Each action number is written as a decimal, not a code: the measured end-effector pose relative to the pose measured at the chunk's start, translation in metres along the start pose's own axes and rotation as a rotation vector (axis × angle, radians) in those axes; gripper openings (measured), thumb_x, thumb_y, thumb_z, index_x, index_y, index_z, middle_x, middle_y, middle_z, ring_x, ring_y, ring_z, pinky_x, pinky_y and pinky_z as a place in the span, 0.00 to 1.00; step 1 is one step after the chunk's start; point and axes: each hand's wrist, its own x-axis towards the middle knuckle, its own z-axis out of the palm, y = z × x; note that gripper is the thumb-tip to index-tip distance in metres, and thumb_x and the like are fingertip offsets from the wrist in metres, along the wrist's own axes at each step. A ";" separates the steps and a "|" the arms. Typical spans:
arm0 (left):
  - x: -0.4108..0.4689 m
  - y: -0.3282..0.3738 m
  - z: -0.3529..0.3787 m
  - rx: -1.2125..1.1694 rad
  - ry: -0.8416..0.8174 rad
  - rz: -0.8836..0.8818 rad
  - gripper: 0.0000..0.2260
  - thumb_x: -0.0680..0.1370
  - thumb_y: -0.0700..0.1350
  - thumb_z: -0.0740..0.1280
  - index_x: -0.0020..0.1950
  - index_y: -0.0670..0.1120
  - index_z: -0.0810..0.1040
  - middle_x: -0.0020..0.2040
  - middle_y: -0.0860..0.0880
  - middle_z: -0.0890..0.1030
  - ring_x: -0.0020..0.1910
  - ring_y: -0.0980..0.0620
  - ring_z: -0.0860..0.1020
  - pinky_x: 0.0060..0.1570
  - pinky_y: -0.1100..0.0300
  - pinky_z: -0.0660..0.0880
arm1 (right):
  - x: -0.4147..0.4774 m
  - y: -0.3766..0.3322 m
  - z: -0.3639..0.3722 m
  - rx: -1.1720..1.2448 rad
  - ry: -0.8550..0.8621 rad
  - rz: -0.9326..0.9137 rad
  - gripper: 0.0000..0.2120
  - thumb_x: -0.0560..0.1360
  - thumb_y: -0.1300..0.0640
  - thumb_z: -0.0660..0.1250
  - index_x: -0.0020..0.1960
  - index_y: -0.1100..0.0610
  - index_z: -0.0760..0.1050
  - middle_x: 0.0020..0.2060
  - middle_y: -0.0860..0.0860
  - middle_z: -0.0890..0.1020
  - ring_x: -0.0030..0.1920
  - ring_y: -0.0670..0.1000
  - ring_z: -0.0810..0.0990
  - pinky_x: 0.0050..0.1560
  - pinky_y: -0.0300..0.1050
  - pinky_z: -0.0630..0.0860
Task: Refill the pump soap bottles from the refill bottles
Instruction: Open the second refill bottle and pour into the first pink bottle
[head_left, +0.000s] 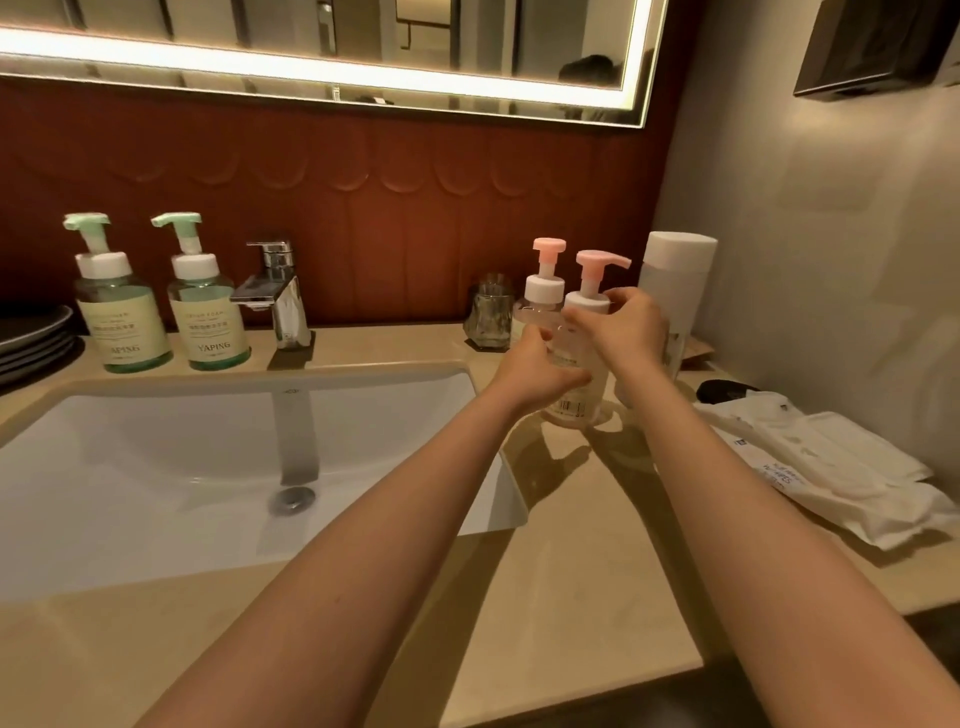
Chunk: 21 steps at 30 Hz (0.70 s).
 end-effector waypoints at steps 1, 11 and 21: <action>0.000 -0.001 0.001 -0.021 0.019 0.008 0.32 0.72 0.43 0.71 0.71 0.43 0.58 0.68 0.44 0.69 0.66 0.45 0.70 0.60 0.52 0.71 | -0.001 -0.002 0.000 -0.014 -0.024 -0.013 0.22 0.70 0.49 0.72 0.60 0.55 0.74 0.55 0.52 0.79 0.49 0.48 0.75 0.49 0.42 0.73; 0.006 -0.009 0.007 -0.057 0.196 0.082 0.31 0.71 0.45 0.73 0.69 0.47 0.62 0.64 0.47 0.74 0.62 0.47 0.73 0.54 0.56 0.70 | -0.018 -0.007 0.006 0.041 -0.181 -0.070 0.30 0.65 0.46 0.75 0.63 0.54 0.69 0.58 0.51 0.77 0.51 0.48 0.74 0.48 0.45 0.78; 0.009 -0.016 0.002 0.003 0.215 0.028 0.29 0.70 0.47 0.73 0.69 0.48 0.66 0.64 0.47 0.75 0.62 0.47 0.74 0.56 0.53 0.73 | -0.029 -0.002 0.016 0.104 0.051 -0.051 0.28 0.64 0.43 0.75 0.59 0.56 0.75 0.55 0.51 0.81 0.50 0.47 0.78 0.45 0.37 0.74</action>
